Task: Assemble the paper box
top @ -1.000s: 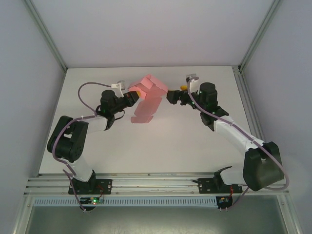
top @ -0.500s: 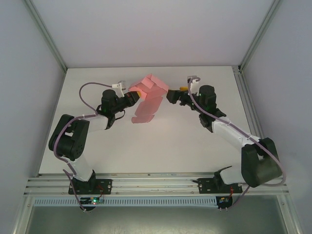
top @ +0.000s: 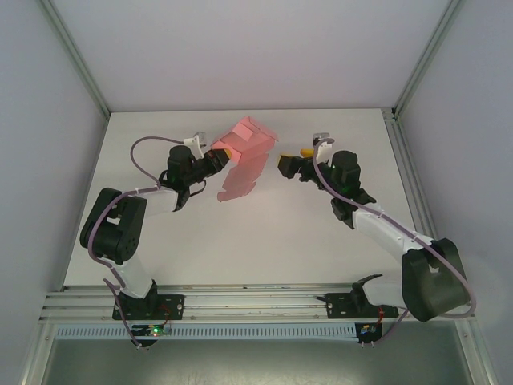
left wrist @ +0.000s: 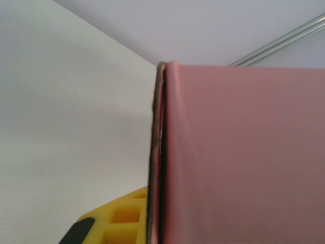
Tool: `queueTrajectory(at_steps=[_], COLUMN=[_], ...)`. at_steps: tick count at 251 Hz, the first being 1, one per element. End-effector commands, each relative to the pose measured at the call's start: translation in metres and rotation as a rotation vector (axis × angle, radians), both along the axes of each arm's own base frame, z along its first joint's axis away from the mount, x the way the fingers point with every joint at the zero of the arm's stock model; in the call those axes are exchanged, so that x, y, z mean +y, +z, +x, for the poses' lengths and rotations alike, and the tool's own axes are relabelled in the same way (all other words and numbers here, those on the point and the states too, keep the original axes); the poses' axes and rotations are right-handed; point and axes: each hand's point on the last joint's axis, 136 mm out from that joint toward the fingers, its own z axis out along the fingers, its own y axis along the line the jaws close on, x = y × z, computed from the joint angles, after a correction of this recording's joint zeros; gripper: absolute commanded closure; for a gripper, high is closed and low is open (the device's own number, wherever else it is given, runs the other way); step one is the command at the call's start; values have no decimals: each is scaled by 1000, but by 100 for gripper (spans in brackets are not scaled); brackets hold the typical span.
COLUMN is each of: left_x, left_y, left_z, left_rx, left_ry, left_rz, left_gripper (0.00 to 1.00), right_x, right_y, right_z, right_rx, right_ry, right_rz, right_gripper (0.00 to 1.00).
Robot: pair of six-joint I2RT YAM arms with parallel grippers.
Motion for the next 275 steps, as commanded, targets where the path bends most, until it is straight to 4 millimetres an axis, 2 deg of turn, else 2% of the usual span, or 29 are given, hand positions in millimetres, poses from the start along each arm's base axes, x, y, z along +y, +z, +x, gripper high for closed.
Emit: queueTrajectory(at_steps=[1,37,70,133,175,212,275], left_x=[1,-4,-10,-15,-19,-23,-19], left_y=[10,9,11,9,7,13,20], left_z=[3,0,-4,-9,-9,-12,-10], left_rx=[-13,-13,-36,-61,-70,-103,-149], left_ry=[-21,-59,-107,-151,-157,-179,-164], left_rz=[-8,-7,2,31,63,62,130], left_gripper=[100,100,100,100,100,100,100], right_x=[11,18,22,37,45,57,49], right_y=[25,34,33,27,11,-18,-60], right_z=[7,12,17,16,21,21,6], right_rx=[-110,-144,-159,-208,-180,-87,-39], right_ry=[36,51,48,60,33,93,124], right_rz=[-49,-65,-98,-229,-294,-377,-646], right_gripper=[2,2,2,2,2,2,2])
